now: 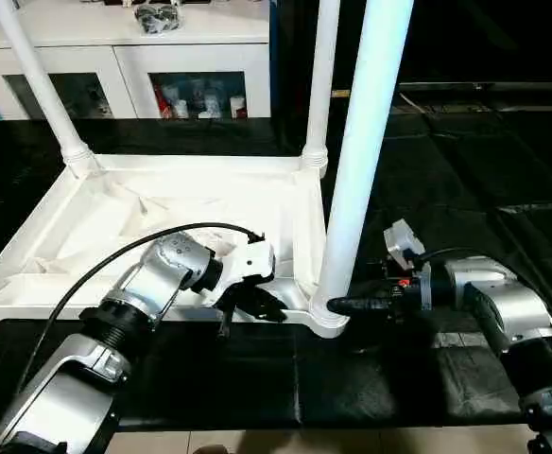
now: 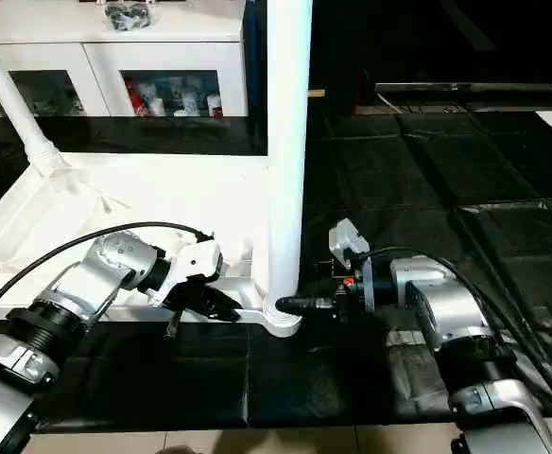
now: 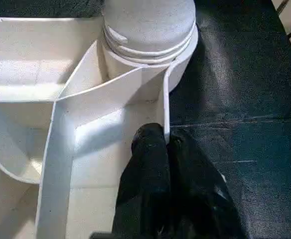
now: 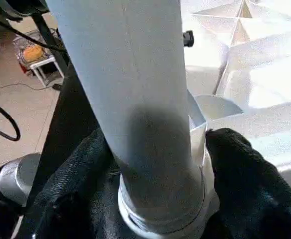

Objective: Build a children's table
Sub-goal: Rotate leg to tighten

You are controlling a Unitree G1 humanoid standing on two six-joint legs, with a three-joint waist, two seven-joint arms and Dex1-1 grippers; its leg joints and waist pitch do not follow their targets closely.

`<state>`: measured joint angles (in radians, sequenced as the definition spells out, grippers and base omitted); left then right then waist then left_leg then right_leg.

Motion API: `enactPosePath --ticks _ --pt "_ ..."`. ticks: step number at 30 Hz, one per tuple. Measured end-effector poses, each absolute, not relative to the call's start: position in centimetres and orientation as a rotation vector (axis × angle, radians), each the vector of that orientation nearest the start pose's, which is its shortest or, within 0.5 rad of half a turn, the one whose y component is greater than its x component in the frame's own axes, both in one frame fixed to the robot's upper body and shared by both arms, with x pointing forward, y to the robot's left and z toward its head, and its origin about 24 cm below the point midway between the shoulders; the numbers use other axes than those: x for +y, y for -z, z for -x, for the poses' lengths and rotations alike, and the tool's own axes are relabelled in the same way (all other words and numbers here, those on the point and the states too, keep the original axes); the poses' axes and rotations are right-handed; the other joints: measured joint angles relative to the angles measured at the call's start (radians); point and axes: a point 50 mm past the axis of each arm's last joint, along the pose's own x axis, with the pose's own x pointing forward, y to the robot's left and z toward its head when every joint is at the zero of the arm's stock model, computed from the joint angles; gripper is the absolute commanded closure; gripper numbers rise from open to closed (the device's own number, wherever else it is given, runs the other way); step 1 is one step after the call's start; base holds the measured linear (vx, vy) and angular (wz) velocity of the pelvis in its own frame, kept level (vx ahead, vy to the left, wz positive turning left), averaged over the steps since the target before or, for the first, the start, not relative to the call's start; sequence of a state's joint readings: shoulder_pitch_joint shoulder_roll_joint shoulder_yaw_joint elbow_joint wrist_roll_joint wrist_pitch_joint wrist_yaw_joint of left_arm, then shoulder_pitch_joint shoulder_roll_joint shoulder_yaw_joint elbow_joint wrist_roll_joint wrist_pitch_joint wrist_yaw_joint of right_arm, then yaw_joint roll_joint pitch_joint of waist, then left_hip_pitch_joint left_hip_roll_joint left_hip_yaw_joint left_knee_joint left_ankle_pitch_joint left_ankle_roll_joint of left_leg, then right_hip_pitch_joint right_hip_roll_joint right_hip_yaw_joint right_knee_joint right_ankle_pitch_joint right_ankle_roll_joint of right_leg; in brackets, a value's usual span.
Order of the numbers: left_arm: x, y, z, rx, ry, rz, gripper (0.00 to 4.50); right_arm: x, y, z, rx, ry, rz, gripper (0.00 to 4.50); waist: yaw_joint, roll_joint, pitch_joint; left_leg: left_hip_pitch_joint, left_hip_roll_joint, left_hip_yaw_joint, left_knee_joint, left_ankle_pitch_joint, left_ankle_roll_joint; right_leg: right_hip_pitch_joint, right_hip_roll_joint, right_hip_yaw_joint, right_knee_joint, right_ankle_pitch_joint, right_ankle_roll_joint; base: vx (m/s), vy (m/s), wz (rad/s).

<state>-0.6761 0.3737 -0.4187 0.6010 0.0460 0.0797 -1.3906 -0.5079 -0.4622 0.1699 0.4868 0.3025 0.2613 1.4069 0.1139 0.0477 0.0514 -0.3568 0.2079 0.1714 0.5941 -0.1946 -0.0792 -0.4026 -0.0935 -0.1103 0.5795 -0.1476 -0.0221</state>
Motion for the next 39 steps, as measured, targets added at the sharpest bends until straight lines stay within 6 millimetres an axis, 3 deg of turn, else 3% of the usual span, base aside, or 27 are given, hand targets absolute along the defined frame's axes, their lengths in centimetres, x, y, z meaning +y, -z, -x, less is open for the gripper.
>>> enactPosePath --ticks 9,22,29,32,36,39 --pt "11.4 -6.0 -31.2 0.518 1.596 -0.528 4.5 -16.4 -6.5 -29.8 0.384 -1.446 -0.013 2.41 -0.002 0.0 0.0 0.0 0.0 0.0 0.0 0.0 0.0 0.0 0.0 0.0 0.0 0.0 0.0 0.0 0.0 0.0" --pt "11.1 -6.0 -31.2 0.515 1.591 -0.516 4.5 -16.5 -6.5 -29.7 0.382 -1.445 -0.01 2.51 -0.001 0.0 0.0 0.0 0.0 0.0 0.0 0.0 0.0 0.0 0.0 0.0 0.0 0.0 0.0 0.0 0.0 0.0" --pt "10.5 -5.4 -31.5 0.533 1.515 -0.461 4.5 -16.4 -5.5 -29.1 0.36 -1.336 -0.061 2.52 0.0 0.005 -0.004 0.006 -0.001 0.001 0.001 0.0 0.0 0.008 0.0 0.004 0.0 -0.004 0.006 0.0 0.0 0.0" --pt "10.6 -5.2 -31.7 0.549 1.475 -0.456 4.5 -16.1 -5.1 -29.2 0.344 -1.279 -0.079 2.52 -0.009 0.008 -0.005 0.009 -0.002 0.001 0.001 0.0 0.0 0.009 0.0 0.005 -0.001 -0.004 0.007 0.0 0.0 0.0" --pt "10.5 -5.0 -32.3 0.572 1.365 -0.427 4.5 -15.1 -4.4 -29.6 0.305 -1.118 -0.082 2.54 -0.037 0.013 -0.008 0.01 -0.002 -0.001 0.002 0.0 0.001 0.012 0.0 0.002 -0.005 -0.004 0.007 0.0 0.0 0.0" --pt "10.2 -4.8 -32.6 0.583 1.296 -0.39 4.5 -14.5 -4.1 -30.1 0.292 -1.006 -0.097 2.55 -0.065 0.014 -0.009 0.011 -0.001 -0.007 0.003 0.0 0.001 0.019 -0.001 -0.014 -0.018 -0.004 0.007 0.0 0.0 0.0"
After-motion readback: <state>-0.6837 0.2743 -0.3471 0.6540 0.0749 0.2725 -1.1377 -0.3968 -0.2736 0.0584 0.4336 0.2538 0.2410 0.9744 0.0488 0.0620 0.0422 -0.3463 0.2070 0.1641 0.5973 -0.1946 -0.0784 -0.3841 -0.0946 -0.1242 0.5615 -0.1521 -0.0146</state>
